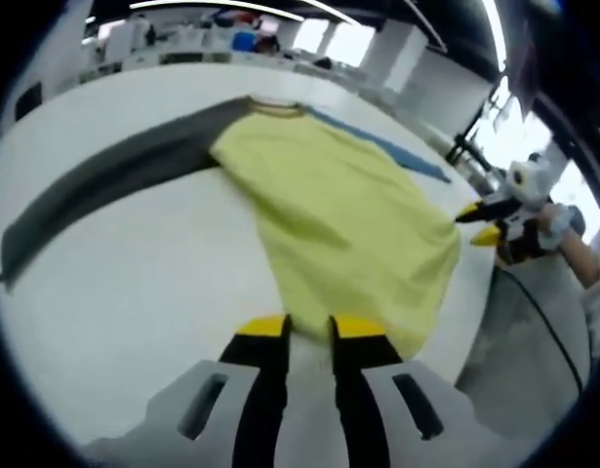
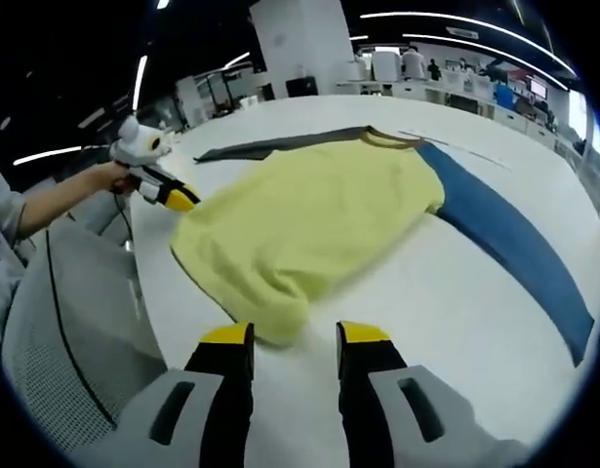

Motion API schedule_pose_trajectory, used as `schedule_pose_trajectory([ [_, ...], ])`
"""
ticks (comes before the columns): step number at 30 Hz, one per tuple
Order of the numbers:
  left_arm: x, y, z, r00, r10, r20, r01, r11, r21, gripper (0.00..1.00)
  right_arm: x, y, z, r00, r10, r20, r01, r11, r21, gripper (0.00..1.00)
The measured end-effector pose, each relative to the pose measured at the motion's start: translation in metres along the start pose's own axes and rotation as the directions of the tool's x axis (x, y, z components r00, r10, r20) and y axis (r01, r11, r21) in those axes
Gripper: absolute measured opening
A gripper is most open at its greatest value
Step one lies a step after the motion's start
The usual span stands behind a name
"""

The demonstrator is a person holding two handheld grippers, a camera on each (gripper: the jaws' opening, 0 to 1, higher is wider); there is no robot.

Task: Fold the garment on the visible template until the final outline fits inside the template.

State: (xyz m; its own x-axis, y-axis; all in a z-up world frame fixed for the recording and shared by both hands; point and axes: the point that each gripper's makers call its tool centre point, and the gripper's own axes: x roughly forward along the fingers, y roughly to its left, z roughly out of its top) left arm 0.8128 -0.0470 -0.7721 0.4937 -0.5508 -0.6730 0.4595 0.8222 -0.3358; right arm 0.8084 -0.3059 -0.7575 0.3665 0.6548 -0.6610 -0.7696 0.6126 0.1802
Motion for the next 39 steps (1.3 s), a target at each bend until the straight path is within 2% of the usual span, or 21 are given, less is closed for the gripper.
schedule_pose_trajectory([
  [9, -0.003, 0.002, -0.003, 1.0, 0.002, -0.001, -0.002, 1.0, -0.015, 0.06, 0.012, 0.002, 0.0, 0.999, 0.024, -0.035, -0.025, 1.0, -0.019, 0.24],
  [19, -0.004, -0.001, -0.005, 1.0, -0.005, 0.0, 0.005, 0.999, -0.038, 0.03, 0.013, 0.007, -0.006, 0.997, 0.044, -0.058, -0.045, 0.999, -0.014, 0.18],
  [29, -0.012, -0.005, 0.009, 1.0, -0.012, 0.018, 0.012, 0.999, -0.037, 0.0, 0.014, 0.006, 0.0, 0.999, 0.028, -0.045, -0.03, 0.999, -0.042, 0.08],
  [34, -0.017, -0.001, 0.016, 0.999, 0.017, 0.045, -0.017, 1.0, -0.009, 0.0, 0.01, 0.007, 0.006, 0.999, 0.02, -0.031, -0.023, 0.997, -0.073, 0.04],
  [39, -0.024, -0.005, 0.023, 0.997, 0.021, 0.068, -0.022, 1.0, 0.006, 0.0, 0.0, 0.006, 0.019, 1.0, 0.005, 0.007, -0.004, 0.996, -0.085, 0.03],
])
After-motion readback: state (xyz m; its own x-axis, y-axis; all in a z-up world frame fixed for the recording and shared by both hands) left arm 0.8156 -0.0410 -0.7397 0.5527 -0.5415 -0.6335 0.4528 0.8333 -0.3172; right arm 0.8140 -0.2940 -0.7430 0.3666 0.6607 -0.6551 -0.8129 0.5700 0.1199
